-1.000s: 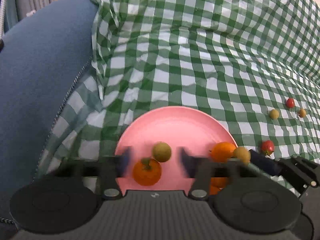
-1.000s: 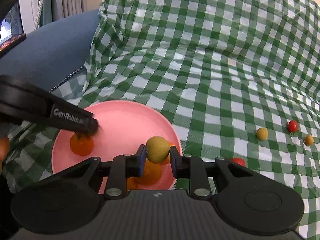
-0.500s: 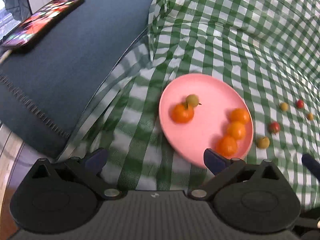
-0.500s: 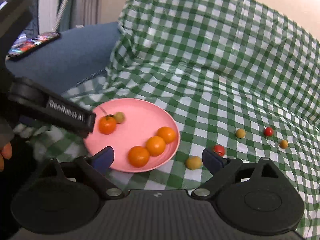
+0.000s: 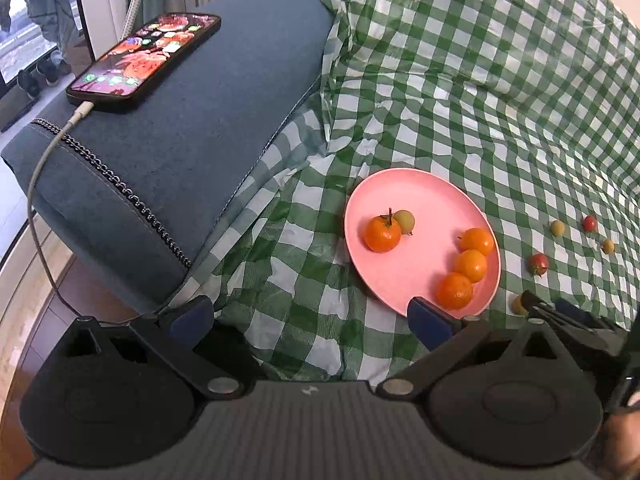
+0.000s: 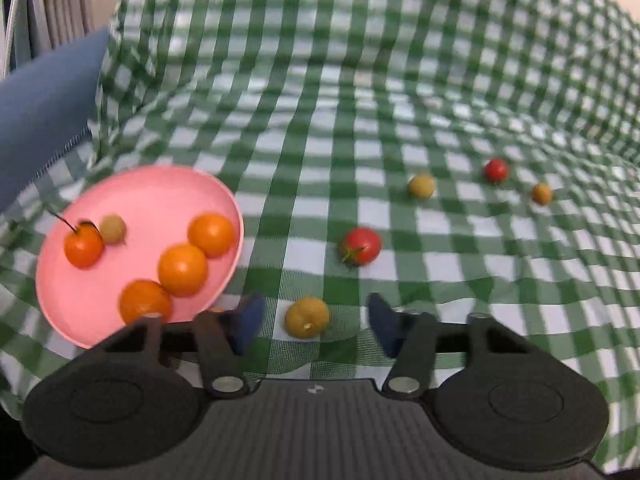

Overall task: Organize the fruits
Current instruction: 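Lift both tools up and away from the pink plate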

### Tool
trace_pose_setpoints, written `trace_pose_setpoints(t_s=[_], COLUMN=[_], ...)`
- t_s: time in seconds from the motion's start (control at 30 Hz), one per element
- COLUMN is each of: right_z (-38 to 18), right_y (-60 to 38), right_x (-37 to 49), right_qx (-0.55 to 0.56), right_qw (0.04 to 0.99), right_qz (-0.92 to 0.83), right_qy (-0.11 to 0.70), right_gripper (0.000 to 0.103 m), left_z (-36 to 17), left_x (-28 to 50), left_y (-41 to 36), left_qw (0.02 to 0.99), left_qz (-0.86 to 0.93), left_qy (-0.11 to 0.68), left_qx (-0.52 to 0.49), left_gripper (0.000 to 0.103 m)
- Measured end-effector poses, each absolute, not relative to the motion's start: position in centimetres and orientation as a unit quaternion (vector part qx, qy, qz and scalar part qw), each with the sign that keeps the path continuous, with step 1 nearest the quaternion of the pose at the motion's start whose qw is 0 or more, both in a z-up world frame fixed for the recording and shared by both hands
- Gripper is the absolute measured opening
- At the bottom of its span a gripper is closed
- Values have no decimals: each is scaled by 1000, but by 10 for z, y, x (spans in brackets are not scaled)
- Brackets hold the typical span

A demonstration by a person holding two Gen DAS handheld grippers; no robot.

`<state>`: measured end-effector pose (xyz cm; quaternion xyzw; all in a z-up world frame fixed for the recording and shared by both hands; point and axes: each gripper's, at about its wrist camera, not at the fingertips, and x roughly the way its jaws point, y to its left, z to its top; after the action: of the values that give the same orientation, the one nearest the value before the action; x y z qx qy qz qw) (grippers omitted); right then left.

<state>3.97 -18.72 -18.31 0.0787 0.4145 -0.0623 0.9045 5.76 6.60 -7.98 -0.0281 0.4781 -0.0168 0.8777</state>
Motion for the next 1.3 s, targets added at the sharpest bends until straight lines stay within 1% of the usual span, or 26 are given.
trace_pose_setpoints(t_s=[0.1,0.13,0.17,0.3,0.4,0.5,0.63,0.73,0.8,0.87,1.0,1.07,1.13,1.3], right_z=[-197,-203,-207,-202,-183,-171,-161,-148,-137,-125,-104,-94,-82,-41], right_y=[-182,-181,-180,-174,-166,-155,-134,-118,-120,-126,-142,-148,-150,-136], right_x=[54,57,60,53,51,59,75,82,74,60,9,-20,-46,-92], right_qx=[56,49,44,28,28,42,91,70,77,89,121,142,150,104], right_qw=[902,898,893,895,910,915,914,918,920,917,911,907,907,930], right_qz=[-57,-56,-57,-57,-36,3,57,59,56,56,33,20,7,-19], right_qy=[425,434,445,442,412,401,392,386,381,384,394,397,393,352], right_gripper=[52,45,31,30,30,30,31,54,57,68,74,83,86,95], left_z=[-84,-87,-89,-93,-92,-89,-78,-69,-63,-58,-49,-44,-37,-14], left_x=[66,67,69,73,74,72,66,61,57,54,44,38,29,8], left_y=[63,64,63,60,60,63,66,67,67,66,61,59,55,54], left_qw=[876,875,873,870,872,873,881,886,889,891,891,893,898,909], left_qz=[-14,-14,-14,-15,-15,-14,-12,-13,-18,-23,-46,-62,-76,-91], left_qy=[482,484,487,492,489,486,471,461,456,453,450,443,433,405], left_qx=[-24,-24,-25,-26,-27,-32,-36,-34,-33,-31,-35,-37,-33,-39], left_gripper=[103,103,103,103,103,103,103,103,103,103,103,103,103,103])
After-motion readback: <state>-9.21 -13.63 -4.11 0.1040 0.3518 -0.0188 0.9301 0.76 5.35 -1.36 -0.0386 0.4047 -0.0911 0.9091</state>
